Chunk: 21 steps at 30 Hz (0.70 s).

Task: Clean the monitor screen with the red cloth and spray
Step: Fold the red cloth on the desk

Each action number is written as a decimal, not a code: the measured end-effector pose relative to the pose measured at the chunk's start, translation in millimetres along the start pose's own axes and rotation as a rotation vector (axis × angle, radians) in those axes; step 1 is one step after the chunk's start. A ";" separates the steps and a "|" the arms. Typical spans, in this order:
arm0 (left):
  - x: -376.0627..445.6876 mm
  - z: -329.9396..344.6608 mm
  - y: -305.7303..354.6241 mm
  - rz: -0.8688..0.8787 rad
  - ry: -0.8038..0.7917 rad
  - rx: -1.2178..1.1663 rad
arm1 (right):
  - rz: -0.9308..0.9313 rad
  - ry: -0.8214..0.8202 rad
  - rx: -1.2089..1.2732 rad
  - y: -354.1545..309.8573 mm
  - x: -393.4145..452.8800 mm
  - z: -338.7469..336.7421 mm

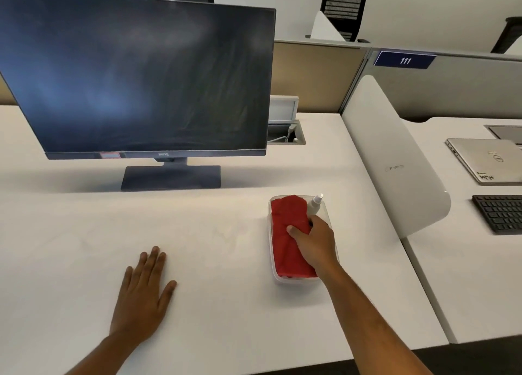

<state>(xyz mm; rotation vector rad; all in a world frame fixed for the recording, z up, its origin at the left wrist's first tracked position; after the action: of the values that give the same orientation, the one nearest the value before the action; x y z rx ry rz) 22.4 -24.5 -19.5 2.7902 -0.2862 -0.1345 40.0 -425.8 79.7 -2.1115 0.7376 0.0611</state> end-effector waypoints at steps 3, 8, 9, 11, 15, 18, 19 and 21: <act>4.5 3.7 6.4 -0.090 0.015 -0.099 | -0.043 0.049 0.254 -8.9 -13.2 -11.5; 31.4 -14.7 47.8 -0.133 0.054 -0.386 | -0.108 -0.025 0.626 -35.2 -33.3 -17.3; 37.5 -22.7 61.6 -0.113 0.051 -0.474 | -0.119 -0.054 0.682 -41.4 -35.6 -14.6; 48.4 -42.4 90.8 -0.083 0.020 -0.668 | -0.118 -0.122 0.748 -54.6 -40.5 -4.0; 64.3 -90.5 133.6 0.009 -0.066 -0.979 | -0.099 -0.237 0.742 -78.6 -52.7 31.0; 69.5 -111.2 139.7 -0.022 -0.173 -1.188 | -0.115 -0.289 0.712 -89.3 -60.2 57.7; 69.9 -115.0 134.7 -0.051 -0.199 -1.228 | -0.117 -0.303 0.701 -93.0 -63.0 66.6; 70.5 -119.7 120.0 -0.104 -0.221 -1.289 | -0.120 -0.328 0.688 -99.9 -68.9 81.3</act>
<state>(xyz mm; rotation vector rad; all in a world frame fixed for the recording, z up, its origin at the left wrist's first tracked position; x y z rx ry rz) 84.5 -112.7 129.0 1.5049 -0.0472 -0.4585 53.3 -287.0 122.8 -1.4343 0.3592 0.0735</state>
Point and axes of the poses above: each hand's wrist, its own x-axis towards the middle knuckle, its own z-axis out of the palm, y = z × x, the point moved 4 cm from there along x, towards the middle knuckle, and after that the axes turned 4 degrees about -x, right-handed, at the moved point
